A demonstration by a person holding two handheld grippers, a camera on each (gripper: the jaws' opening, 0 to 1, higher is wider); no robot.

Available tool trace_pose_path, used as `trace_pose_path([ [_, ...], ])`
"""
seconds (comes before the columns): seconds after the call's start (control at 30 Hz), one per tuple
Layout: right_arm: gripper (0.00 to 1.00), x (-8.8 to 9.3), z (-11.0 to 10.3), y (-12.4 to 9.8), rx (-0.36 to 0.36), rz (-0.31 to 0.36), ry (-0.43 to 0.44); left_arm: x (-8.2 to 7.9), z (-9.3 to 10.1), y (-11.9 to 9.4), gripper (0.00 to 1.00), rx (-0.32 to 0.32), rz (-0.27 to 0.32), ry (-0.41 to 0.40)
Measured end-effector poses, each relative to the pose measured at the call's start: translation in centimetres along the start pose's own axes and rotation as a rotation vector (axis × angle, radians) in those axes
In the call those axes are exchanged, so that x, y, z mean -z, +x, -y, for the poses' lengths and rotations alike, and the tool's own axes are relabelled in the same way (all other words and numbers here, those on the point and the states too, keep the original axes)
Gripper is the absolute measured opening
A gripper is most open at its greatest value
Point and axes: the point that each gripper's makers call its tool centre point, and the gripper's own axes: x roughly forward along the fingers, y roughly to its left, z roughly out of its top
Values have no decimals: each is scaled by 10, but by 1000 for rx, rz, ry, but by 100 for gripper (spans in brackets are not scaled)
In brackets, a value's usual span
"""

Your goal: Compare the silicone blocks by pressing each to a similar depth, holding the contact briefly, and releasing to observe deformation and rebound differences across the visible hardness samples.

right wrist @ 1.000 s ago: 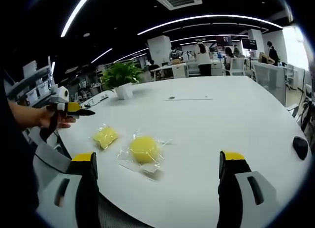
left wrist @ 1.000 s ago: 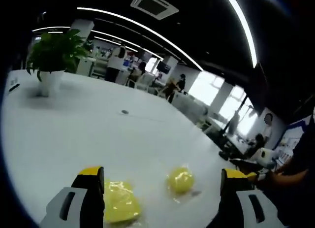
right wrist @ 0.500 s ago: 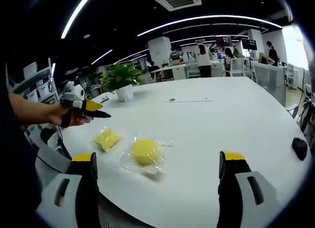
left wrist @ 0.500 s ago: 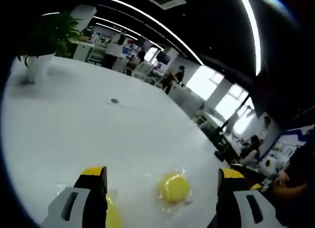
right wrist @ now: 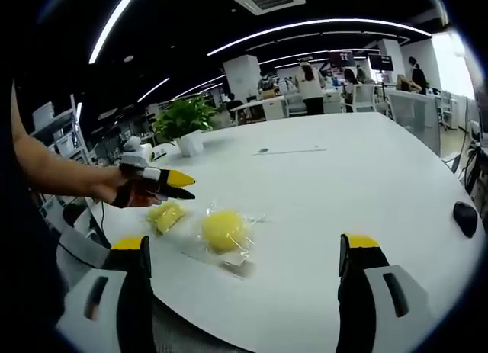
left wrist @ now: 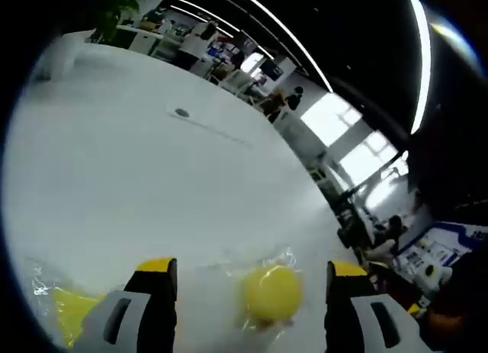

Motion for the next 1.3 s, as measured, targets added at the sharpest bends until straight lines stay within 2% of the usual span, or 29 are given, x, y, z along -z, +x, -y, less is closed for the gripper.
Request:
trace_pose_path([
  [0.1, 96, 2, 0, 0, -1, -7, 3, 11, -6, 8, 77, -24, -41, -47],
  [0.2, 96, 4, 0, 1, -4, -14, 3, 15, -7, 13, 64, -20, -56, -84],
  [0.27, 96, 5, -1, 1, -5, -18, 2, 15, -10, 17, 60, -25, -53, -111],
  [0.33, 96, 5, -1, 1, -5, -17, 7, 17, -11, 21, 52, -28, -61, -149],
  [0.5, 96, 9, 0, 1, -3, -26, 12, 21, -18, 31, 33, -56, -88, -172],
  [0.6, 96, 10, -1, 0, -2, -31, 12, 29, -20, 36, 29, -79, -124, -175],
  [0.7, 96, 11, 0, 0, -1, -35, 14, 25, -18, 38, 24, -69, -96, -137],
  [0.77, 96, 12, -1, -1, -3, -36, 15, 29, -19, 39, 21, -68, -123, -151],
  [0.8, 96, 12, -1, -1, -4, -37, 13, 31, -20, 39, 16, -73, -133, -151],
  [0.83, 96, 13, -2, -1, -4, -39, 11, 29, -19, 40, 16, -60, -121, -172],
  [0.93, 96, 14, -3, -2, -6, -45, 13, 33, -15, 40, 13, -35, -154, -268],
  [1.07, 96, 15, -2, -3, -8, -50, 15, 29, -21, 40, 12, -52, -151, -265],
  [1.13, 96, 12, -2, -3, -10, -52, 11, 31, -15, 41, 11, -20, -164, -298],
  [1.3, 96, 5, 0, -4, -4, -47, -1, 32, -15, 45, 8, -8, -165, -355],
])
